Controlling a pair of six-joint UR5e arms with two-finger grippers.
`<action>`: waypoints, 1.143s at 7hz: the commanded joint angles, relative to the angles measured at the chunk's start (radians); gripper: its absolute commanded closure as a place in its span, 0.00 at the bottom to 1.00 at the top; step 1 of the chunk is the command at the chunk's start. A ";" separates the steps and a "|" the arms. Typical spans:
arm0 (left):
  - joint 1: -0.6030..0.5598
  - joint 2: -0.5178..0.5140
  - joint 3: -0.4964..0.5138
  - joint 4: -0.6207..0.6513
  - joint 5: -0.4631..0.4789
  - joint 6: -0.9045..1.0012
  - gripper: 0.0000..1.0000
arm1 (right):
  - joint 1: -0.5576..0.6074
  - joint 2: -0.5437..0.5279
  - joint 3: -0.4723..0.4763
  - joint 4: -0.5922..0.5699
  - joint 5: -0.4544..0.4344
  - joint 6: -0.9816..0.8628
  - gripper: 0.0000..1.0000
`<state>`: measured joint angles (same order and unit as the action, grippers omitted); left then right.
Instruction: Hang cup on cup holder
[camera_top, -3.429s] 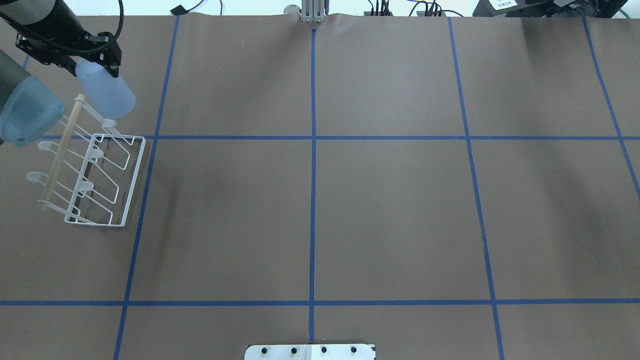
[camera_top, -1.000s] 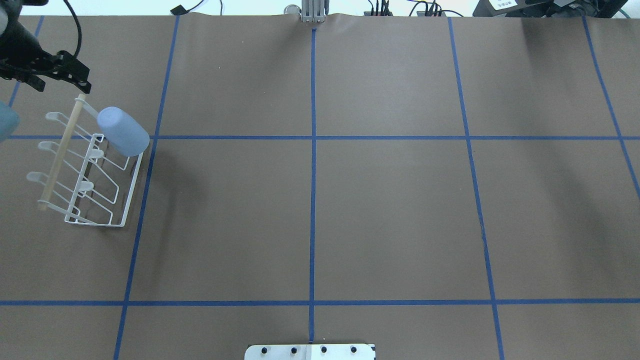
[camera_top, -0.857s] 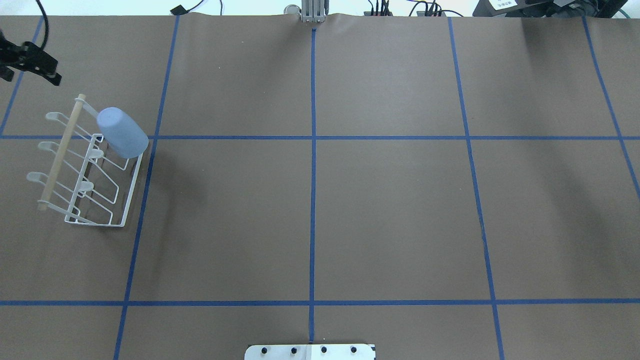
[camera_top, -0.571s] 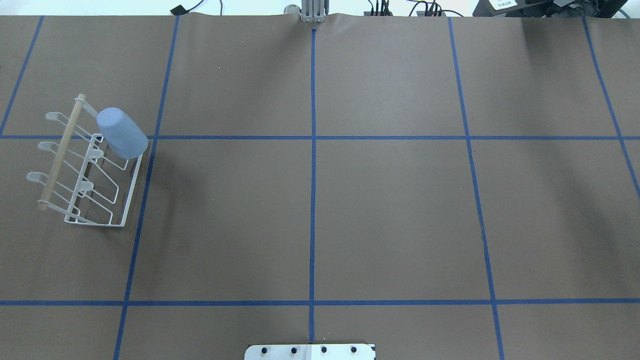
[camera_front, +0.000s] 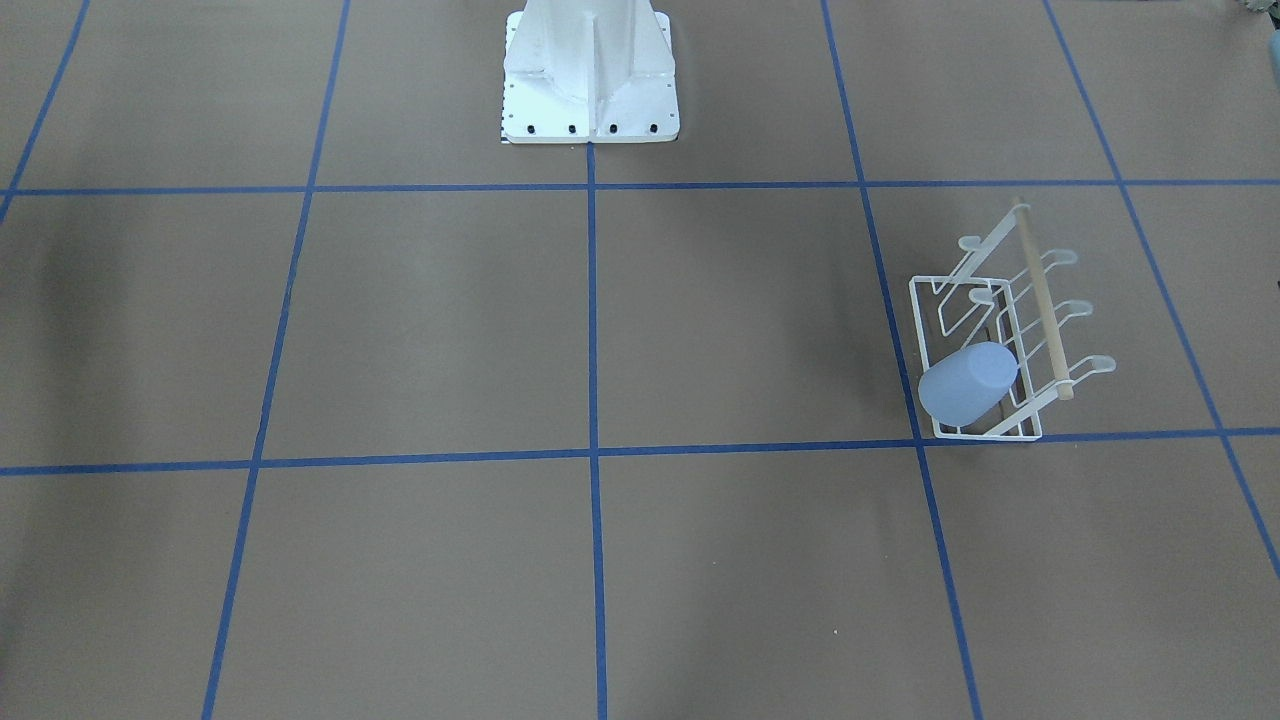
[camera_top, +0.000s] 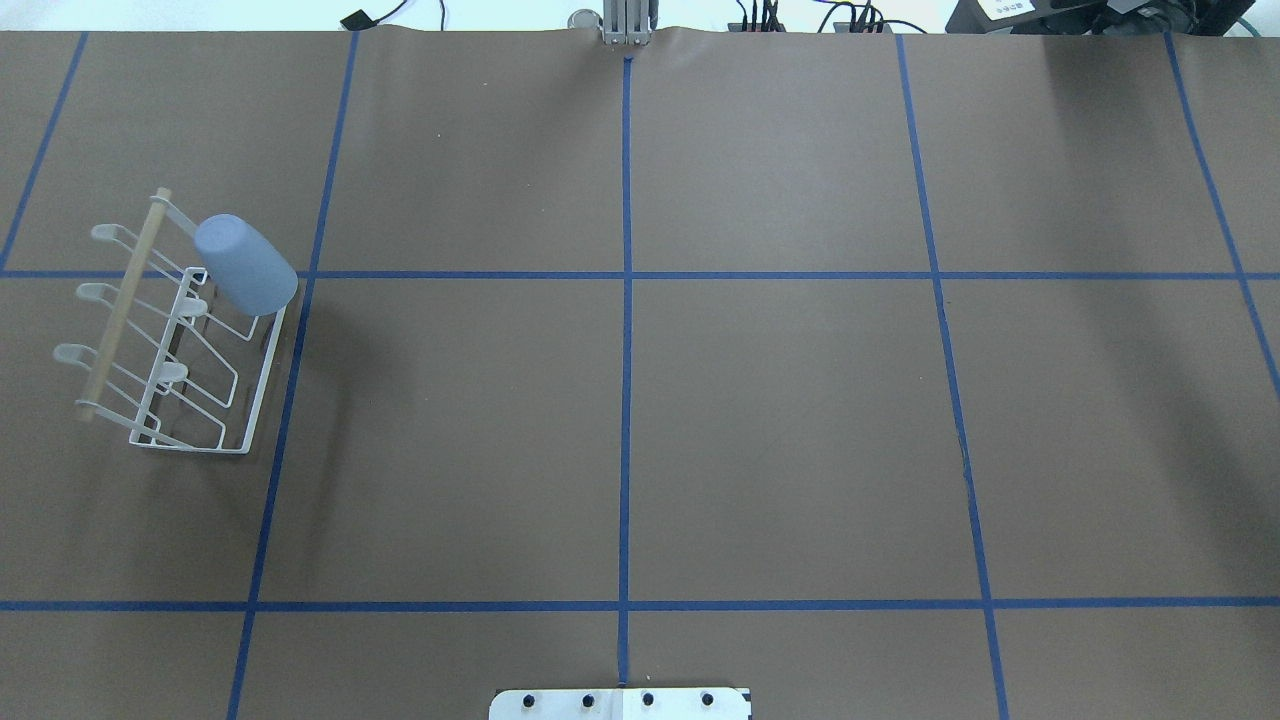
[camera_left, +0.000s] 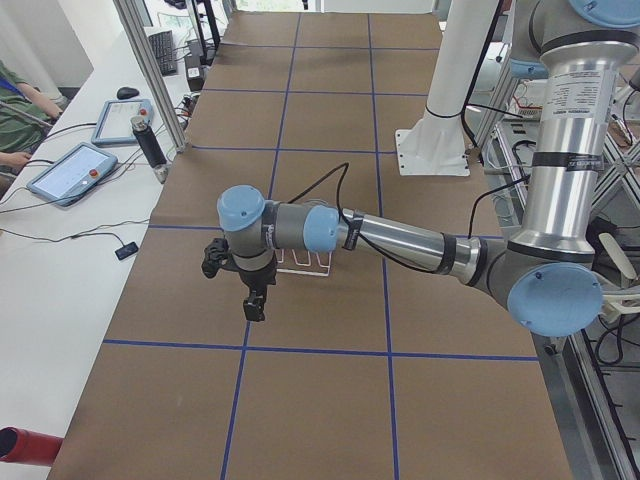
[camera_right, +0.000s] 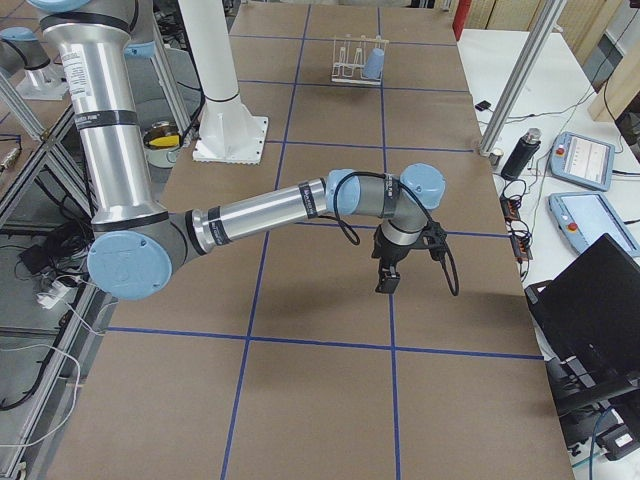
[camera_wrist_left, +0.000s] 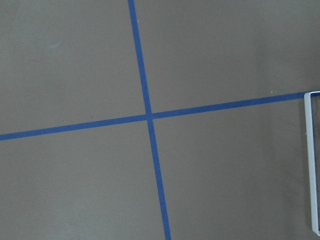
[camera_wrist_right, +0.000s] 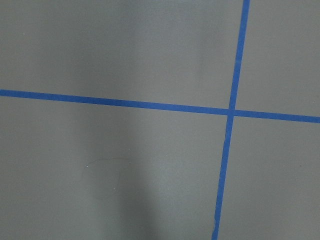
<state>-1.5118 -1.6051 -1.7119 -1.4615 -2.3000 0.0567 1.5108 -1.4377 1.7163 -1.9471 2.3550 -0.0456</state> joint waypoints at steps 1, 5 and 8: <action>-0.004 0.060 0.035 -0.129 0.001 0.005 0.01 | 0.086 -0.081 0.002 0.032 0.038 -0.031 0.00; -0.038 0.063 0.061 -0.145 0.007 -0.008 0.01 | 0.104 -0.122 -0.007 0.085 0.029 -0.082 0.00; -0.038 0.065 0.063 -0.145 0.008 -0.008 0.02 | 0.104 -0.119 -0.012 0.085 -0.006 -0.082 0.00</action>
<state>-1.5489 -1.5409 -1.6505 -1.6063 -2.2924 0.0493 1.6158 -1.5587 1.7055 -1.8622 2.3575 -0.1274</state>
